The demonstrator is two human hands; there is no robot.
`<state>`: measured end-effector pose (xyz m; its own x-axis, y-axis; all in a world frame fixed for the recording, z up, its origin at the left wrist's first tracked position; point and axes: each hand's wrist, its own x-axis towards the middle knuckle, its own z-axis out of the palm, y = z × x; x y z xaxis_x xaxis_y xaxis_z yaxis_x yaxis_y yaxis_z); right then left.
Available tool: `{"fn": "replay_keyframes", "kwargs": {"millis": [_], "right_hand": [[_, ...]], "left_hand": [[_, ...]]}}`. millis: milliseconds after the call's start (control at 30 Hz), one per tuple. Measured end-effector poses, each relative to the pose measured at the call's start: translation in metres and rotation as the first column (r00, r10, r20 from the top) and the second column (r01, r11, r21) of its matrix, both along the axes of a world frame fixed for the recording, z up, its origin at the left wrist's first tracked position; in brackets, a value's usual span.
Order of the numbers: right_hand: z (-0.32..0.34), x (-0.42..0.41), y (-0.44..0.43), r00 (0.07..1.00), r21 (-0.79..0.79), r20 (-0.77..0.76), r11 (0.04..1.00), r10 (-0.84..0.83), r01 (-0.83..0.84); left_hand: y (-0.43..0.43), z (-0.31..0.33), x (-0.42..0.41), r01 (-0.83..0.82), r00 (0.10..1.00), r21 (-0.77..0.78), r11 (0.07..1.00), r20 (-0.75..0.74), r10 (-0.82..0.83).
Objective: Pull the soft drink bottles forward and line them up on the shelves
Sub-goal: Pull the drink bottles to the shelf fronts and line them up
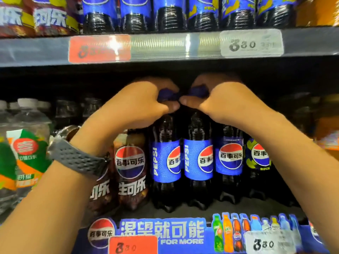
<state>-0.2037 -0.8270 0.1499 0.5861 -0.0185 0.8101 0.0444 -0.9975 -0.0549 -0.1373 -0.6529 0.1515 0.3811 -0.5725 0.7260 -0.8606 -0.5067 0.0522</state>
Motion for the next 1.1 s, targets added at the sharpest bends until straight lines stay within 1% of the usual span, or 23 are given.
{"fn": "replay_keyframes", "kwargs": {"millis": [100,233,267,400,533,633,700,800,900,967,1033,1100], "right_hand": [[-0.002,0.003,0.002,0.998,-0.101,0.032,0.993,-0.050,0.053],[0.002,-0.007,-0.004,0.999,-0.088,-0.024,0.996,0.030,-0.032],[0.004,-0.010,-0.005,0.998,-0.085,-0.043,0.995,0.049,-0.052],[0.007,-0.010,-0.004,0.994,-0.073,-0.093,0.995,0.065,-0.072],[0.007,-0.004,-0.003,0.997,-0.026,-0.047,0.998,0.058,-0.060],[0.006,-0.002,0.000,0.999,-0.036,-0.015,0.999,0.035,-0.035],[0.005,-0.001,0.002,1.000,-0.051,-0.004,0.998,0.025,-0.025],[0.005,-0.003,0.004,1.000,-0.078,-0.005,0.997,0.018,-0.018],[0.006,-0.008,0.002,0.999,-0.097,0.012,0.995,0.035,-0.034],[0.007,-0.015,-0.005,0.997,-0.113,0.070,0.993,0.041,-0.033],[0.009,-0.021,-0.016,0.994,-0.136,0.108,0.990,-0.009,0.024],[0.012,-0.024,-0.029,0.995,-0.141,0.060,0.986,-0.084,0.092]], "left_hand": [[0.001,0.001,0.001,0.009,1.000,0.050,0.999,0.025,-0.010],[-0.001,-0.001,0.002,-0.057,0.987,0.030,0.998,0.155,0.052],[-0.001,-0.001,0.002,-0.060,0.984,0.030,0.998,0.168,0.055],[-0.002,0.002,0.002,-0.027,0.989,0.034,0.999,0.144,0.022],[0.004,0.001,0.005,0.029,0.995,0.027,0.999,0.089,-0.032],[0.009,0.001,0.006,0.072,0.996,0.020,0.997,0.046,-0.073],[0.012,0.002,0.006,0.078,0.996,0.049,0.996,0.036,-0.080],[0.015,0.003,0.003,0.065,0.996,0.110,0.992,0.053,-0.072],[0.012,0.002,0.000,0.023,0.993,0.158,0.987,0.115,-0.042],[0.008,0.000,-0.003,0.002,0.985,0.128,0.992,0.172,-0.025],[0.002,0.000,-0.006,0.013,0.977,0.035,0.999,0.214,-0.020],[-0.007,0.000,-0.010,0.046,0.969,-0.025,0.999,0.243,-0.039]]}}
